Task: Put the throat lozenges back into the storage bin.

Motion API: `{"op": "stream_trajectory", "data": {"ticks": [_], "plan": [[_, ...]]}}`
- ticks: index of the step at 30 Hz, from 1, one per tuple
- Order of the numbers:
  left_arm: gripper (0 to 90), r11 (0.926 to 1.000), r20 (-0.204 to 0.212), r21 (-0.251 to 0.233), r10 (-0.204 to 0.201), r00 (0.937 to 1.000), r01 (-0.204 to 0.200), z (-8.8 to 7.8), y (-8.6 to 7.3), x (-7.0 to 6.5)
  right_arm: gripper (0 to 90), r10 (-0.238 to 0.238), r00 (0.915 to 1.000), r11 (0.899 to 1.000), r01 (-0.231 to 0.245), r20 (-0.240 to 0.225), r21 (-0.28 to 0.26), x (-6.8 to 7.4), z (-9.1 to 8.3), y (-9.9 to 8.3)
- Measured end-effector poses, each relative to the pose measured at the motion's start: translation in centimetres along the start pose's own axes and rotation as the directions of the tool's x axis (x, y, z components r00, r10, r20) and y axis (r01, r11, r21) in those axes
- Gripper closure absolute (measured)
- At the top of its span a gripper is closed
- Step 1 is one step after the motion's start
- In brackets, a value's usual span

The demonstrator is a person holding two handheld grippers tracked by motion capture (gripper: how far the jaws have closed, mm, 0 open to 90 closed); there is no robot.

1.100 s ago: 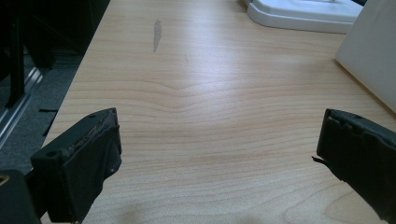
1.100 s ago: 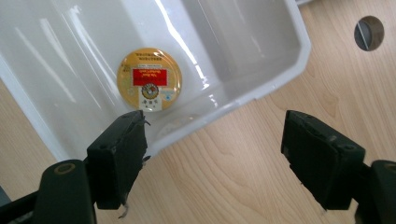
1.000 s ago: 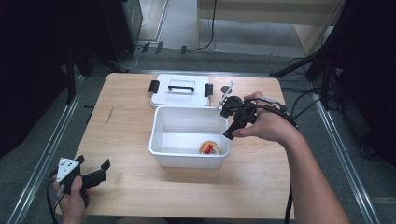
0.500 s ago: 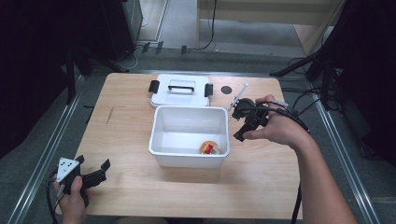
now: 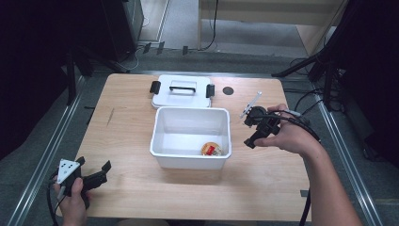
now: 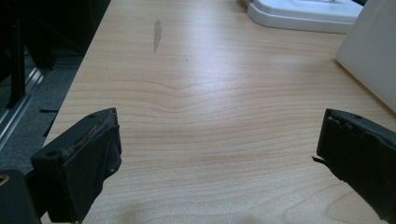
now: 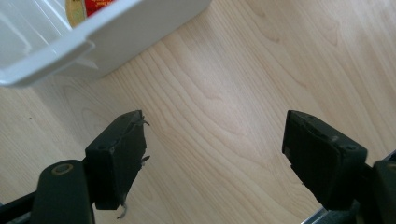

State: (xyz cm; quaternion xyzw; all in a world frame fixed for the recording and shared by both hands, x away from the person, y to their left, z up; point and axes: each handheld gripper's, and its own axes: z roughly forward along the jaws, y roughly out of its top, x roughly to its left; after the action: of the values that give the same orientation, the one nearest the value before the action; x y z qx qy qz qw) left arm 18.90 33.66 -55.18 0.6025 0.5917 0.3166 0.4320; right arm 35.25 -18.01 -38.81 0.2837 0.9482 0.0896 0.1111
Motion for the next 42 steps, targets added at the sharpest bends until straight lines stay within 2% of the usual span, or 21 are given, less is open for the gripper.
{"op": "stream_trajectory", "data": {"ticks": [16,21,27,31,38,40,42], "plan": [[0.3,1.0,-0.003,-0.002,0.002,1.0,-0.002,0.0,0.0,0.0,19.1,0.105,0.9942,0.994,-0.105,-0.025,-0.01,-0.9,1.9,-4.2],[0.3,1.0,-0.003,-0.003,0.002,1.0,-0.002,0.0,0.0,0.0,18.0,0.113,0.9932,0.993,-0.114,-0.029,-0.021,-0.9,2.6,-5.6],[0.3,1.0,-0.004,-0.003,0.002,1.0,-0.002,0.0,0.0,0.0,14.9,0.164,0.9859,0.986,-0.165,-0.03,-0.034,-0.9,3.2,-7.1],[0.3,1.0,-0.004,-0.003,0.002,1.0,-0.002,0.0,0.0,0.0,13.5,0.193,0.9807,0.98,-0.194,-0.032,-0.052,-1.0,3.4,-7.9],[0.3,1.0,-0.004,-0.003,0.003,1.0,-0.003,0.0,0.0,0.0,13.0,0.269,0.9629,0.955,-0.27,-0.024,-0.126,-1.0,3.9,-10.4],[0.3,1.0,-0.005,-0.002,0.005,1.0,-0.005,0.0,0.0,0.0,12.9,0.286,0.9583,0.948,-0.282,0.004,-0.146,-0.8,4.0,-11.1],[0.3,1.0,-0.006,-0.002,0.005,1.0,-0.005,0.0,0.0,-0.1,11.8,0.3,0.9537,0.94,-0.294,0.013,-0.172,-0.7,4.1,-11.7]]}}
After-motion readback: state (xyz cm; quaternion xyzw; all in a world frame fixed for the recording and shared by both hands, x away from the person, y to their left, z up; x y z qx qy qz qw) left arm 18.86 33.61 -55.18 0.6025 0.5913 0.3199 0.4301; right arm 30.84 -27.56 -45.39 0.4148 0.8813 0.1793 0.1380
